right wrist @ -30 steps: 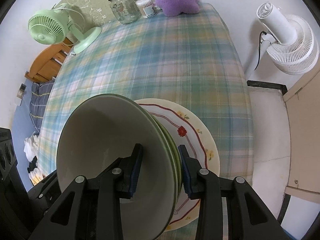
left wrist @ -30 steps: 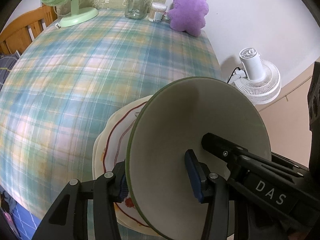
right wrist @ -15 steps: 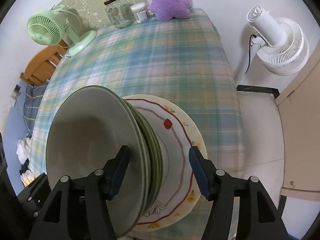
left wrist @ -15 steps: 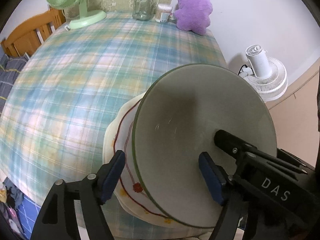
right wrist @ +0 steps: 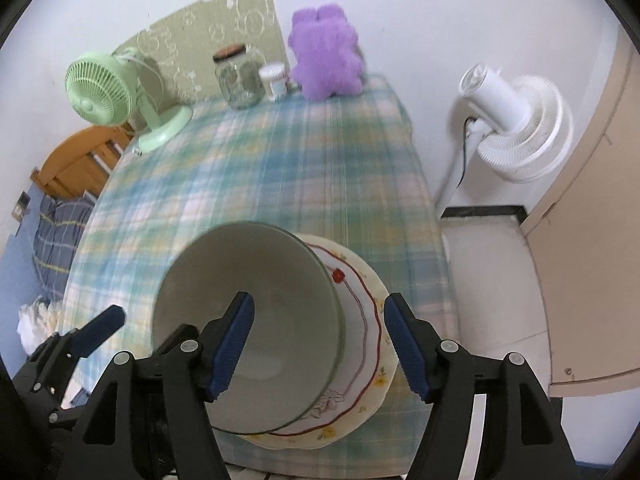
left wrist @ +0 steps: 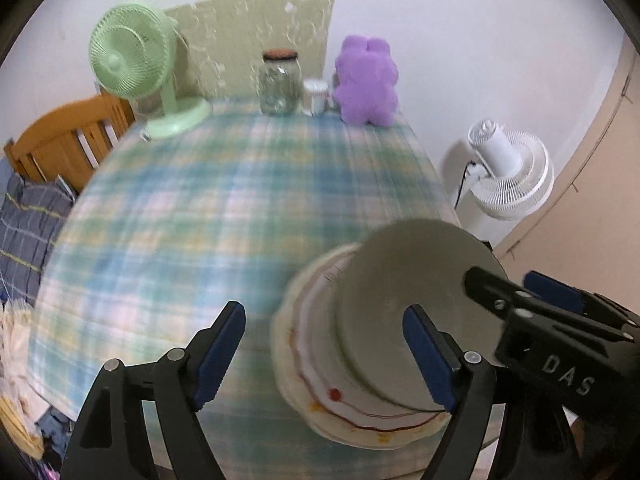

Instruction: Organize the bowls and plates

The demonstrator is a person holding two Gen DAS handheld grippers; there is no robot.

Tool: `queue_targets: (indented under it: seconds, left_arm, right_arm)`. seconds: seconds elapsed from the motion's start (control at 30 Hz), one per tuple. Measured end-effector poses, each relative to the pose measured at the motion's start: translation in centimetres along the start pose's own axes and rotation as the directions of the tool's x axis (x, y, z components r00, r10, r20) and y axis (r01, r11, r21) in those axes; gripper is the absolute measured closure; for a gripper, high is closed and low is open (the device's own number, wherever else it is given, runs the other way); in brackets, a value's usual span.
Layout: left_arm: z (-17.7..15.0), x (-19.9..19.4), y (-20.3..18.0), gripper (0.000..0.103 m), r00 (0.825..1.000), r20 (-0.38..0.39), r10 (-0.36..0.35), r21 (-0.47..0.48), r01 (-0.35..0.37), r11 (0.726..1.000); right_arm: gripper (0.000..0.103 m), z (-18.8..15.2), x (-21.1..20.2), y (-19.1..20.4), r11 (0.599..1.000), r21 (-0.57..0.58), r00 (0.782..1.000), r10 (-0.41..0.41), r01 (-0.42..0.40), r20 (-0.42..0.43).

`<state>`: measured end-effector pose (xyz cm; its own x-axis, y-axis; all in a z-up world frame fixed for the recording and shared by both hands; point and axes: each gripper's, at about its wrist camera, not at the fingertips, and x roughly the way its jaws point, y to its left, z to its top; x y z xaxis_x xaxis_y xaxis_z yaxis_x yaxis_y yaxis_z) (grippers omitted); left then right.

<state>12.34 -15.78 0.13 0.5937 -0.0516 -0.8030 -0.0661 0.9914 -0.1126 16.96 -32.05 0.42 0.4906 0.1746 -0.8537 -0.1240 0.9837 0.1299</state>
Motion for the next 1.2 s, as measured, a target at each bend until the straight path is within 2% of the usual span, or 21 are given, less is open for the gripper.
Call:
queue_targets:
  seconds: [0.27, 0.43, 0.53, 0.6, 0.73, 0.83, 1.07, 1.2]
  left_arm:
    - [-0.1, -1.7, 6.6, 0.018, 0.998, 0.057, 0.001, 0.091, -0.006, 0.996]
    - [-1.0, -2.7, 10.5, 0.014, 0.993, 0.113, -0.013, 0.146, -0.004, 0.989]
    - [-1.6, -3.1, 12.7, 0.011, 0.989, 0.147, -0.007, 0.141, -0.014, 0.990]
    - [-2.2, -3.6, 14.3, 0.004, 0.983, 0.184, 0.009, 0.116, -0.031, 0.993]
    - [-3.8, -3.9, 16.7, 0.004, 0.974, 0.224, 0.036, 0.091, -0.058, 0.994]
    - [-5.2, -3.9, 17.7, 0.001, 0.964, 0.253, 0.084, 0.077, -0.107, 0.991]
    - [-8.2, -4.7, 19.1, 0.001, 0.955, 0.282, 0.093, 0.067, -0.116, 0.991]
    - [-9.5, -5.0, 19.7, 0.001, 0.954, 0.289, 0.077, 0.066, -0.100, 0.993]
  right_arm:
    - [0.031, -1.7, -2.8, 5.2, 0.993, 0.053, 0.986, -0.108, 0.102, 0.129]
    - [0.025, -3.8, -3.2, 9.4, 0.986, 0.073, 0.968, -0.161, 0.150, 0.192]
    - [0.024, -5.0, -2.9, 11.5, 0.985, 0.090, 0.964, -0.165, 0.149, 0.207]
    - [0.024, -5.7, -2.8, 12.8, 0.986, 0.096, 0.964, -0.152, 0.134, 0.218]
    - [0.020, -7.3, -2.3, 15.1, 0.991, 0.066, 0.956, -0.133, 0.119, 0.262]
    - [0.020, -8.6, -1.6, 16.2, 0.992, 0.039, 0.951, -0.124, 0.118, 0.282]
    - [0.020, -11.6, -0.8, 17.8, 0.995, 0.019, 0.940, -0.101, 0.100, 0.325]
    - [0.015, -13.0, -1.1, 18.2, 0.993, 0.020, 0.933, -0.113, 0.113, 0.342]
